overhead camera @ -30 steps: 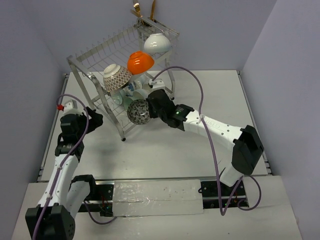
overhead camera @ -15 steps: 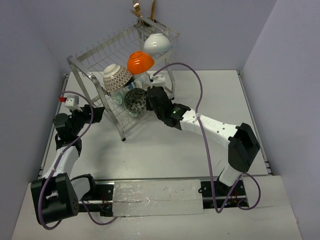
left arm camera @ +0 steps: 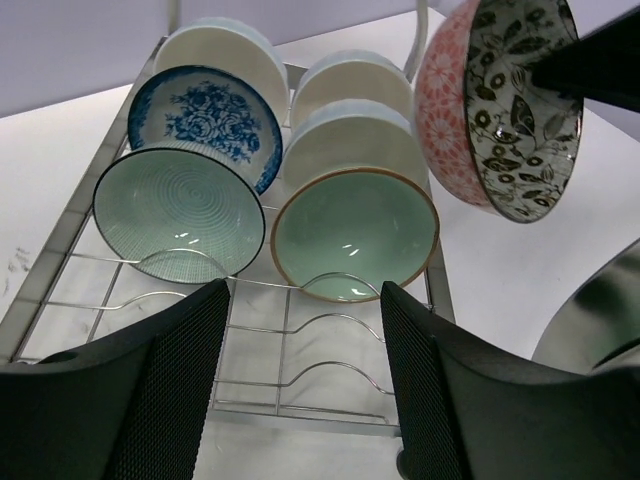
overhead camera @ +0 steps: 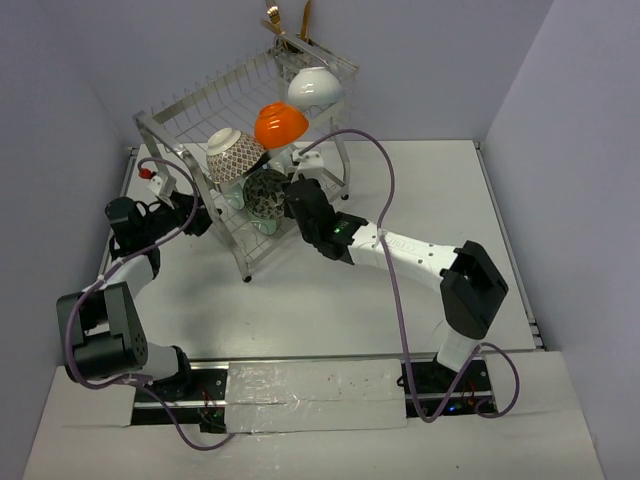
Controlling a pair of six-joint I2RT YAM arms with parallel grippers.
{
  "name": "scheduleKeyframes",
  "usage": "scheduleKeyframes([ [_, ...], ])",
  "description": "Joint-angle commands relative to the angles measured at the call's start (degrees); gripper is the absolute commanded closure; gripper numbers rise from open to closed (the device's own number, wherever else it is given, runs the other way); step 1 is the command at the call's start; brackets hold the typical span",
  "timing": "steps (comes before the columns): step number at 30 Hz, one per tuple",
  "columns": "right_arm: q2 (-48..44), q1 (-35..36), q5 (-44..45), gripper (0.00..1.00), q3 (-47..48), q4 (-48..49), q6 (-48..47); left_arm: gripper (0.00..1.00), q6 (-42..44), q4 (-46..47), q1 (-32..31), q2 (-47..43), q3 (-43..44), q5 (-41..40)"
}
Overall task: Load the bowls into the dish rack
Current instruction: Pass from the right arm to the left
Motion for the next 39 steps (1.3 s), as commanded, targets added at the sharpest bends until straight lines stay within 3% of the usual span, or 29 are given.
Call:
scheduleKeyframes([
  [1, 0.86, 1.51, 4.64, 1.0, 0.26, 11.38, -2.68, 0.33, 3.8, 1.88, 0.39, 1.68, 3.01, 6.84],
  [5, 3.66, 3.01, 7.1, 1.0, 1.4, 13.24, -5.22, 0.35, 4.08, 0.47, 0.39, 3.44, 4.51, 8.51],
  [15, 8.24, 5.47, 10.01, 1.0, 2.02, 18.77, -6.46, 0.4, -5.06, 13.82, 0.13, 5.46, 0.38, 8.16],
  [25, 10.17, 8.46, 13.08, 1.0, 1.14, 27.04, -10.24, 0.44, -2.78, 8.91, -2.07, 5.46, 0.46, 5.96],
  [39, 13.07, 9.69, 18.69, 1.0, 1.05, 32.48, -13.22, 0.54, -14.39, 17.35, -2.33, 8.63, -0.41, 7.03],
])
